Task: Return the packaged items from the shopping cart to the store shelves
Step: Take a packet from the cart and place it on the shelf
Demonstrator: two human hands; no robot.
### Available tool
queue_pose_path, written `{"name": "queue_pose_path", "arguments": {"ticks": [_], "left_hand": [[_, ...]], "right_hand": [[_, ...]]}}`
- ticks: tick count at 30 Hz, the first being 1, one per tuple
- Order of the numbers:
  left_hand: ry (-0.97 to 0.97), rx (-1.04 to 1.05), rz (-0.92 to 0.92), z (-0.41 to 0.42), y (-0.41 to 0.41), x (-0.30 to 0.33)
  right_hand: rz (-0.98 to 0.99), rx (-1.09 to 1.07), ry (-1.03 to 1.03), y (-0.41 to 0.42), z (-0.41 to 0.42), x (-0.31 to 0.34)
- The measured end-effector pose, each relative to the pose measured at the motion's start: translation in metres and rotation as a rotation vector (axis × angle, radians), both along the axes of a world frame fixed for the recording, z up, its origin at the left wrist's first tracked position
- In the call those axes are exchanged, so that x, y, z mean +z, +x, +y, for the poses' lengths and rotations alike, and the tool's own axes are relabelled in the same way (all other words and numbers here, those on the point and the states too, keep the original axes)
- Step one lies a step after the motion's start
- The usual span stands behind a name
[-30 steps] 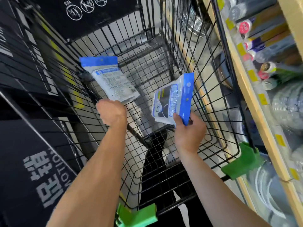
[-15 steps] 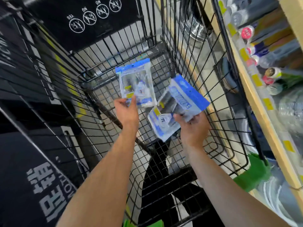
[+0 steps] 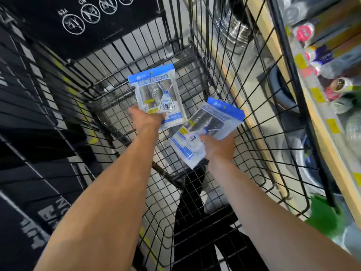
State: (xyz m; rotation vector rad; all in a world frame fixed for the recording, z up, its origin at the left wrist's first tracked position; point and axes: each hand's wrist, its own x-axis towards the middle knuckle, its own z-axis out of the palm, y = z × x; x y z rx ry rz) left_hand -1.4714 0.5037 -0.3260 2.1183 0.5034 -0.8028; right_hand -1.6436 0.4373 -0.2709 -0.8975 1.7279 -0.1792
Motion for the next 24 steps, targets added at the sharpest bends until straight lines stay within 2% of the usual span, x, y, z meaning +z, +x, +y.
{"name": "queue_pose_path", "arguments": {"ticks": [4,7,9,12,17,20,24], "left_hand": [[-0.151,0.151,0.122,-0.003,-0.002,0.005],[-0.148,0.139,0.217,-0.006,-0.011,0.012],[-0.228,0.118,0.281,-0.013,-0.021,0.026],[-0.381,0.134,0.391,-0.027,-0.022,0.033],[-0.590,0.450,0.405,-0.041,-0.022,0.025],[-0.607,0.503,0.414,-0.045,-0.027,0.023],[-0.501,0.345,0.457,-0.051,-0.036,0.023]], "right_hand": [[0.006,-0.058,0.087,-0.019,0.014,-0.005],[0.115,0.045,-0.031,-0.025,0.028,0.017],[0.149,0.187,-0.138,-0.030,0.036,0.040],[0.153,0.243,-0.211,-0.038,0.039,0.065],[0.158,0.156,-0.221,-0.058,0.032,0.071],[0.155,0.112,-0.224,-0.074,0.030,0.071],[0.137,0.074,-0.232,-0.087,0.034,0.075]]}}
